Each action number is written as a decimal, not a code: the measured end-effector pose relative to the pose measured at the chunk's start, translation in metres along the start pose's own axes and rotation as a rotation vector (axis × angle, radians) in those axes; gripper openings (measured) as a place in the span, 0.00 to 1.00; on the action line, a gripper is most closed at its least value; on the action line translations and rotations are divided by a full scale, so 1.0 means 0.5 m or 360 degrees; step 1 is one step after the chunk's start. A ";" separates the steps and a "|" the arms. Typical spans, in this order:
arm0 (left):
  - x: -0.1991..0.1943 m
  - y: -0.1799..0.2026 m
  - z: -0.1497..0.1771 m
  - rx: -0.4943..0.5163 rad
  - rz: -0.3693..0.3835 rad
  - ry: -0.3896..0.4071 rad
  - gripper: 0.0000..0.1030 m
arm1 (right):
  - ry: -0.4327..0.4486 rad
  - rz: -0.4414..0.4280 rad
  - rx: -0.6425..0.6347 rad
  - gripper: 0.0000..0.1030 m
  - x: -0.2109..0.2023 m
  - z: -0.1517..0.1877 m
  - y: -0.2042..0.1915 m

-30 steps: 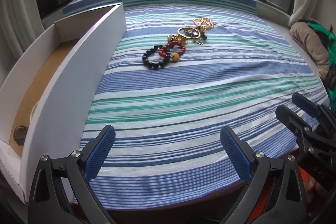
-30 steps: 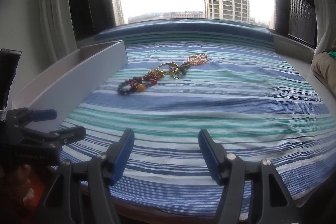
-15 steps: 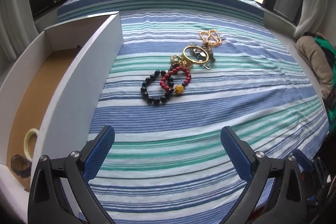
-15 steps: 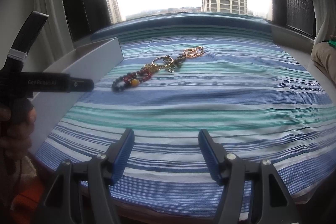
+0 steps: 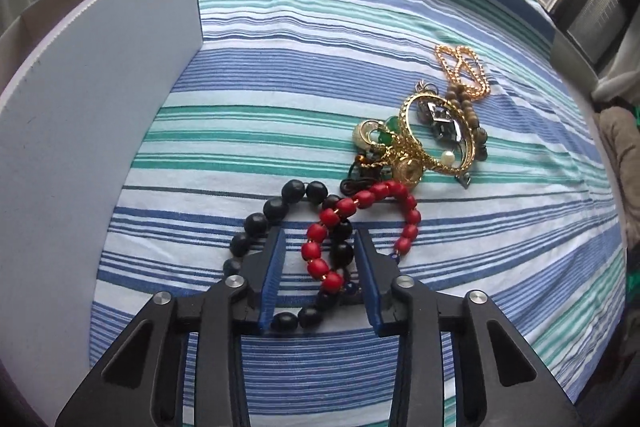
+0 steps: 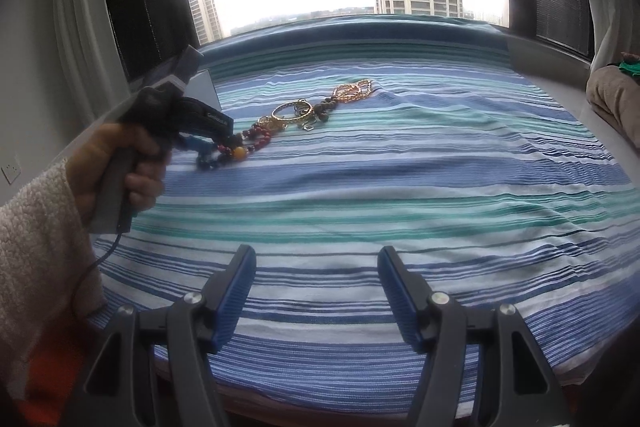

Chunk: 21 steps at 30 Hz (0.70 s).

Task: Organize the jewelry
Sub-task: 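Grasp the black and red bead bracelets together with the left tool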

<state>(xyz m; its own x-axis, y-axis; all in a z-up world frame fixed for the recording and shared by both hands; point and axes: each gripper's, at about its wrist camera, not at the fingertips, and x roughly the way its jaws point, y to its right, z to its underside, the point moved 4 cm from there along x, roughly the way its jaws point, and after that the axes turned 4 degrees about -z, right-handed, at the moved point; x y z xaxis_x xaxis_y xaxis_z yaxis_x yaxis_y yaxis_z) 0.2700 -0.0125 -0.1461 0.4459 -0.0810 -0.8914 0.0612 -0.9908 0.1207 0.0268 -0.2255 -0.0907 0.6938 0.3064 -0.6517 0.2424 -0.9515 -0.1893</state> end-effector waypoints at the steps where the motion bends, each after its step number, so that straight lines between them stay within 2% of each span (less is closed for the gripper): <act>1: 0.003 0.003 0.001 0.0006 0.0042 -0.0037 0.11 | -0.0007 0.0003 0.0003 0.63 0.002 0.002 0.002; 5: -0.036 0.005 0.011 -0.0021 0.0124 -0.0006 0.10 | -0.0027 0.0006 0.0022 0.63 0.008 0.007 0.006; 10: -0.117 0.010 0.018 -0.0079 0.0306 0.0051 0.10 | -0.0024 0.0005 0.0010 0.63 0.007 0.007 -0.002; 14: -0.150 0.022 0.030 -0.0027 0.0337 0.0040 0.10 | -0.0031 -0.0003 -0.0006 0.63 0.007 0.006 -0.010; 15: -0.152 0.025 0.035 -0.0045 0.0385 0.0005 0.10 | -0.0032 -0.0007 -0.0009 0.63 0.004 0.008 -0.012; 18: -0.155 0.033 0.057 -0.0139 0.0688 -0.0112 0.10 | -0.0025 -0.0009 -0.0018 0.63 -0.003 0.007 -0.019; 19: -0.159 0.035 0.064 -0.0154 0.0757 -0.0128 0.10 | -0.0019 -0.0005 -0.0023 0.63 -0.005 0.007 -0.020; 20: -0.161 0.036 0.069 -0.0152 0.0784 -0.0140 0.10 | -0.0015 -0.0001 -0.0026 0.63 -0.007 0.007 -0.019; 21: -0.159 0.035 0.074 -0.0137 0.0741 -0.0137 0.10 | -0.0013 0.0002 -0.0026 0.63 -0.010 0.006 -0.021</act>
<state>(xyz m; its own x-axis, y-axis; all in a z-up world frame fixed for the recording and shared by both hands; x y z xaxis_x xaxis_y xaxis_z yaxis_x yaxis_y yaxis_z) 0.2023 -0.0275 -0.0893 0.3681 -0.5264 -0.7664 -0.0524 -0.8347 0.5481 0.0188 -0.2170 -0.0879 0.6885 0.3051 -0.6579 0.2530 -0.9512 -0.1765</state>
